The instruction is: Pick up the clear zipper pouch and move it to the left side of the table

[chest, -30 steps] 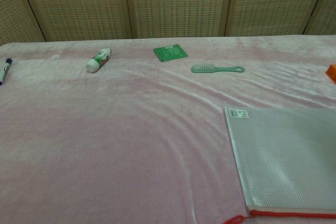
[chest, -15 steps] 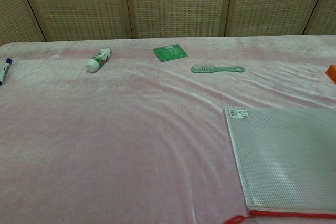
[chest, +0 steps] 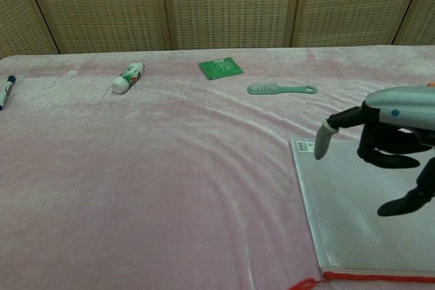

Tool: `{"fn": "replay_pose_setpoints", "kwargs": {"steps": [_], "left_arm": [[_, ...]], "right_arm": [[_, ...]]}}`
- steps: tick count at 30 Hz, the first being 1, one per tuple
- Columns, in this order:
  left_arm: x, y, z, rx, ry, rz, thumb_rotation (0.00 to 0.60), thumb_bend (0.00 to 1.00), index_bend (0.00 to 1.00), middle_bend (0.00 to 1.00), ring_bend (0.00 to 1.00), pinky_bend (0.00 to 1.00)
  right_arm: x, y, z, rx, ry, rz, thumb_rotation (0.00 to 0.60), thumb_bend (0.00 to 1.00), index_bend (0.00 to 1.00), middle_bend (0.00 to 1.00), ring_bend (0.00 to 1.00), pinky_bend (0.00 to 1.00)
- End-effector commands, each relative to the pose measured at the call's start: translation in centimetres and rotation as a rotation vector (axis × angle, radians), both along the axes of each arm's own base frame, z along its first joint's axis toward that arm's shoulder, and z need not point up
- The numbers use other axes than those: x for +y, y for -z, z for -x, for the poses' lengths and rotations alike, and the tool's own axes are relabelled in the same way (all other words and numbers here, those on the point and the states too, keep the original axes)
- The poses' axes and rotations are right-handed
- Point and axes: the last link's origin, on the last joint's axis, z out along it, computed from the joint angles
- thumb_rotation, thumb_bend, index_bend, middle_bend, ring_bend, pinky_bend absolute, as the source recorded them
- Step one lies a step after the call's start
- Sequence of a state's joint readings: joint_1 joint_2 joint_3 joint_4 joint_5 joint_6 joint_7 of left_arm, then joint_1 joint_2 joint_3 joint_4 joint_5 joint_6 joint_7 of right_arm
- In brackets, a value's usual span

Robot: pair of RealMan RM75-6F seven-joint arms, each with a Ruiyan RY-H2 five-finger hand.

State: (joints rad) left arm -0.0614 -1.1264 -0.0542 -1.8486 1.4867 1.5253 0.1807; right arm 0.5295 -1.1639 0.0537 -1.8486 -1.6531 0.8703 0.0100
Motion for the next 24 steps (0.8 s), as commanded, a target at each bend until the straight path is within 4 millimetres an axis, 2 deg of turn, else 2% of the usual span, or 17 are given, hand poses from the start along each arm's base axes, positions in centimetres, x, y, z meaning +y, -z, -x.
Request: {"fn": "replay_pose_setpoints", "kwargs": {"steps": [1,10,16,24], "left_arm": [[0.3,0.2,0.2,0.004,-0.012,0.006,0.600,0.00,0.00,0.00,0.00,0.00],[0.4,0.4,0.3,0.005,-0.016,0.016,0.600,0.00,0.00,0.00,0.00,0.00],[0.3,0.4,0.3,0.006,-0.016,0.018,0.600,0.00,0.00,0.00,0.00,0.00],[0.4,0.3,0.3,0.003,-0.019,0.017,0.600,0.00,0.00,0.00,0.00,0.00]], "right_arm": [[-0.2,2.4,-2.6,0.010,0.005,-0.118,0.600,0.20,0.41,0.98,0.98,1.00],[0.6,6.4,-3.8,0.042,0.043,-0.224,0.600,0.33,0.47,0.99,0.98,1.00],[1.2,8.1,-4.0,0.041,0.042,-0.230,0.600,0.44,0.51,0.99,0.98,1.00],[1.2,9.3,-3.3,0.067,0.058,-0.231,0.600,0.47,0.52,0.99,0.98,1.00]]}}
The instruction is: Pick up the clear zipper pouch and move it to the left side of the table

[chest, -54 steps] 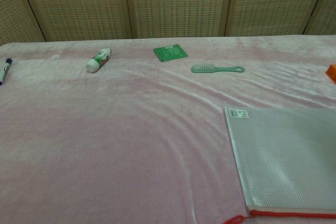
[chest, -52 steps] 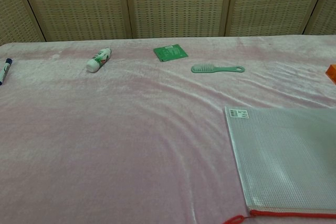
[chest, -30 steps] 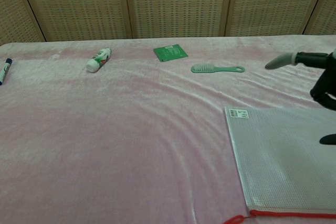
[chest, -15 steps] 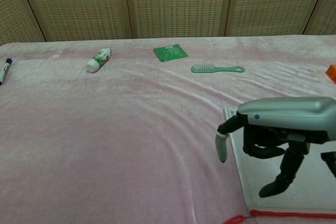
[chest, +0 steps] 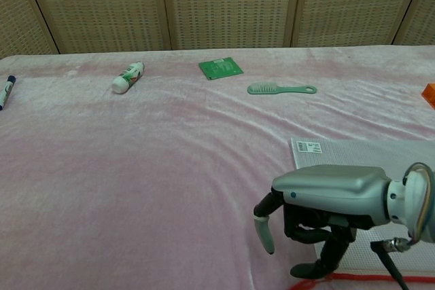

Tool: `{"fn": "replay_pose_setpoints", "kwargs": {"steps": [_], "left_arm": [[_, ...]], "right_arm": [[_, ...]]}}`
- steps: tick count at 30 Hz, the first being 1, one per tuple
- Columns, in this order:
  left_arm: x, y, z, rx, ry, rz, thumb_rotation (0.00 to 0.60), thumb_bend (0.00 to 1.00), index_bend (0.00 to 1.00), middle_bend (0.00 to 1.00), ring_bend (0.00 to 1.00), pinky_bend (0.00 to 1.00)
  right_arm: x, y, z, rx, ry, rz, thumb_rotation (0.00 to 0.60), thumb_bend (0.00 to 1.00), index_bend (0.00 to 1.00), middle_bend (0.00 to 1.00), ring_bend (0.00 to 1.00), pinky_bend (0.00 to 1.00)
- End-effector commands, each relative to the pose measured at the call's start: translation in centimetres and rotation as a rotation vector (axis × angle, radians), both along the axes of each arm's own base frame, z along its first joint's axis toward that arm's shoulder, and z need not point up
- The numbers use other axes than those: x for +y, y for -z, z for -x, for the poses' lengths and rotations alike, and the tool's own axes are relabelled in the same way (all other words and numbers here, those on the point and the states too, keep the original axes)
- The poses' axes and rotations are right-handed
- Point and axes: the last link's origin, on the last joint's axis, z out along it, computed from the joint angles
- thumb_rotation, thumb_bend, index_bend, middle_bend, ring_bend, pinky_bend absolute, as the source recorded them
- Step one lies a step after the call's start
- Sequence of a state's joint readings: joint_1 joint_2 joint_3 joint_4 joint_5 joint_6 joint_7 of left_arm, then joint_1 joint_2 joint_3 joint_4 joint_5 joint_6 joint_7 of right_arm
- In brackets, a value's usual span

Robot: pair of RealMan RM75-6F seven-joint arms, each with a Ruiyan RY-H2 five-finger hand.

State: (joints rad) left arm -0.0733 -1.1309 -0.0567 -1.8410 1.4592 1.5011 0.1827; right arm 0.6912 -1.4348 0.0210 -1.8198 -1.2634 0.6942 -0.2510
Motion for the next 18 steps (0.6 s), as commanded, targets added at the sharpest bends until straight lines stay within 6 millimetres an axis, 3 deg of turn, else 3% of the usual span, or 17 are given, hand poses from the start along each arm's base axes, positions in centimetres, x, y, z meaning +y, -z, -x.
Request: {"fn": "replay_pose_setpoints", "kwargs": {"steps": [1,18], "left_arm": [[0.0,0.0,0.0,0.001,-0.001,0.002,0.600,0.00,0.00,0.00,0.00,0.00],[0.1,0.4,0.0,0.009,-0.004,0.014,0.600,0.00,0.00,0.00,0.00,0.00]], "right_arm": [[0.1,0.3,0.3,0.012,0.000,-0.006,0.600,0.46,0.52,0.99,0.98,1.00],[0.9,2.4,1.8,0.045,-0.001,-0.004,0.600,0.47,0.56,0.99,0.98,1.00]]}}
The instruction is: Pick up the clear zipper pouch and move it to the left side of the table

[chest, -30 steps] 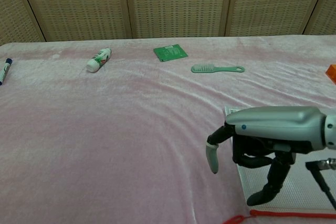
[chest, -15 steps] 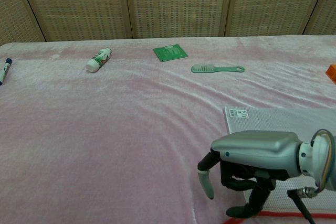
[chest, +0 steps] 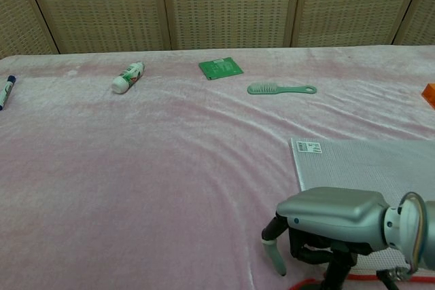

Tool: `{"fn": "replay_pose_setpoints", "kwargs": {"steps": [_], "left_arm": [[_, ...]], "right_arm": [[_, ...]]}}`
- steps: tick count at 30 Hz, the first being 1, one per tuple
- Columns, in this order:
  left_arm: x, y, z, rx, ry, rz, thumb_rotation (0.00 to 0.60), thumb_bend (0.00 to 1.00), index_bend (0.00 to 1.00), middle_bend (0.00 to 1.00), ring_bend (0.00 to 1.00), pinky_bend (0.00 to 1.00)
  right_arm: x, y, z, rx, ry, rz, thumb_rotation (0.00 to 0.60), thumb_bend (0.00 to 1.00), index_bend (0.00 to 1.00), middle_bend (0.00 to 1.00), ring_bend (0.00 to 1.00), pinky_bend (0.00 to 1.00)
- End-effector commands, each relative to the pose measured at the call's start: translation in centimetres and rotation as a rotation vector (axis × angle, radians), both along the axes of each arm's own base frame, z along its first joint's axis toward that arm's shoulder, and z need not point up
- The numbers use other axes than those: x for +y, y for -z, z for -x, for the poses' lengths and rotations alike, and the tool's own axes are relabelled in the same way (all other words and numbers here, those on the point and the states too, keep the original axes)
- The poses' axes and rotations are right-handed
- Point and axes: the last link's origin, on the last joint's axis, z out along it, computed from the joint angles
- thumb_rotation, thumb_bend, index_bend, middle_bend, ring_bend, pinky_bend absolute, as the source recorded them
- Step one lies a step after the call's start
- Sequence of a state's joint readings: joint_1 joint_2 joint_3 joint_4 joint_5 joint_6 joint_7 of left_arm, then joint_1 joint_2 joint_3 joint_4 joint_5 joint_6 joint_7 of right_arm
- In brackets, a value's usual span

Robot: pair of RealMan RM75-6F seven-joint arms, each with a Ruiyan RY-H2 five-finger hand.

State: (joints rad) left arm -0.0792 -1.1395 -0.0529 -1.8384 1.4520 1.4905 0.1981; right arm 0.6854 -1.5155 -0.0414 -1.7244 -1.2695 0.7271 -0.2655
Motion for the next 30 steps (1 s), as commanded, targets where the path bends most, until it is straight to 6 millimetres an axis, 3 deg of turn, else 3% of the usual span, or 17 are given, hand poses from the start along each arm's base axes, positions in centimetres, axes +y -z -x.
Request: {"fn": "replay_pose_setpoints", "kwargs": {"steps": [1,21,30], "left_arm": [[0.00,0.02,-0.01,-0.001,0.000,0.000,0.600,0.00,0.00,0.00,0.00,0.00],[0.01,0.12,-0.04,0.004,0.001,0.003,0.600,0.00,0.00,0.00,0.00,0.00],[0.03,0.13,-0.02,0.004,0.001,0.007,0.600,0.00,0.00,0.00,0.00,0.00]], "right_arm": [[0.13,0.15,0.06,-0.001,0.002,-0.002,0.600,0.47,0.56,0.99,0.98,1.00],[0.47,0.62,0.44,0.020,0.002,-0.018,0.600,0.53,0.57,0.99,0.97,1.00],[0.54,0.76,0.63,0.020,0.009,-0.022,0.600,0.56,0.62,0.99,0.97,1.00]]}}
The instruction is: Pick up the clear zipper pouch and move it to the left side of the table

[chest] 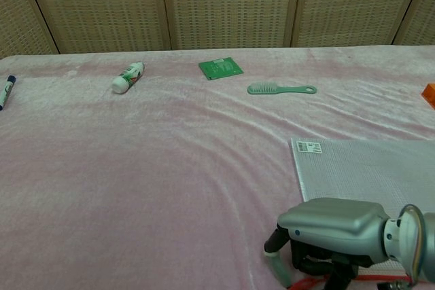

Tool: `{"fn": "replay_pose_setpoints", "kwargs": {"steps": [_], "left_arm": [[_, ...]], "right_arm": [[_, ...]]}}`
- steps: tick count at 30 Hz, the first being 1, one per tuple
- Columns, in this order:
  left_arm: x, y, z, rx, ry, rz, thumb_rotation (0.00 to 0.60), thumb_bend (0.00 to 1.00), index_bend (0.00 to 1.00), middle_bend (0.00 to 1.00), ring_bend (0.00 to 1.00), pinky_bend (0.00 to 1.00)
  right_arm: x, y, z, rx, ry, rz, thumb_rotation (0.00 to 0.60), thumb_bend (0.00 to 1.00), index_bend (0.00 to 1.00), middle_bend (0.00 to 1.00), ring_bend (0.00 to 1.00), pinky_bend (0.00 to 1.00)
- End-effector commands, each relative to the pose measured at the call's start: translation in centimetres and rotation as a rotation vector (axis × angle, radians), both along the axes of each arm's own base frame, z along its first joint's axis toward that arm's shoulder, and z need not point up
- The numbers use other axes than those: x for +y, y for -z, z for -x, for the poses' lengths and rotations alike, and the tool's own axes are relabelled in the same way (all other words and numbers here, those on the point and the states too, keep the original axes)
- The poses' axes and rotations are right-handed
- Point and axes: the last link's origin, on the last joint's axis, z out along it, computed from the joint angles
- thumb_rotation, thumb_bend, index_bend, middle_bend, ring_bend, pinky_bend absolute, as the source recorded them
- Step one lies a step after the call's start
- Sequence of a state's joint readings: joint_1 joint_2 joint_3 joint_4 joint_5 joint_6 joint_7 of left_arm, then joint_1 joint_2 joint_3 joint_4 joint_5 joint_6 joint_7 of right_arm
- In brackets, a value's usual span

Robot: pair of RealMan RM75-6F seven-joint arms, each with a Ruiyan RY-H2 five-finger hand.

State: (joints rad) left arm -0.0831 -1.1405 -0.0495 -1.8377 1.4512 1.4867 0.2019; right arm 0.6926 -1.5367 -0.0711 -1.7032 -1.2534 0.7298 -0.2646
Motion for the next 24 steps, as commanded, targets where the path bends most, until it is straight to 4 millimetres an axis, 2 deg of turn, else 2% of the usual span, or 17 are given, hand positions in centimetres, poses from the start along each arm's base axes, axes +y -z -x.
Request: {"fn": "replay_pose_setpoints", "kwargs": {"steps": [1,10,12,20,24], "left_arm": [[0.0,0.0,0.0,0.000,0.000,0.001,0.600,0.00,0.00,0.00,0.00,0.00],[0.0,0.0,0.0,0.000,0.001,0.002,0.600,0.00,0.00,0.00,0.00,0.00],[0.0,0.0,0.0,-0.001,0.000,0.002,0.600,0.00,0.00,0.00,0.00,0.00],[0.0,0.0,0.0,-0.005,0.001,0.002,0.600,0.00,0.00,0.00,0.00,0.00],[-0.1,-0.1,0.0,-0.010,0.001,0.000,0.600,0.00,0.00,0.00,0.00,0.00]], "right_arm": [[0.0,0.0,0.0,0.001,0.000,-0.001,0.600,0.57,0.63,0.99,0.97,1.00],[0.0,-0.1,0.1,-0.011,0.010,-0.001,0.600,0.65,0.65,0.99,0.97,1.00],[0.0,-0.2,0.0,-0.021,0.016,0.001,0.600,0.68,0.66,0.99,0.97,1.00],[-0.5,-1.6,-1.1,-0.096,0.050,0.012,0.600,0.93,0.71,0.99,0.97,1.00],[-1.0,-2.7,-1.8,-0.148,0.080,0.022,0.600,0.95,0.75,0.99,0.97,1.00]]}}
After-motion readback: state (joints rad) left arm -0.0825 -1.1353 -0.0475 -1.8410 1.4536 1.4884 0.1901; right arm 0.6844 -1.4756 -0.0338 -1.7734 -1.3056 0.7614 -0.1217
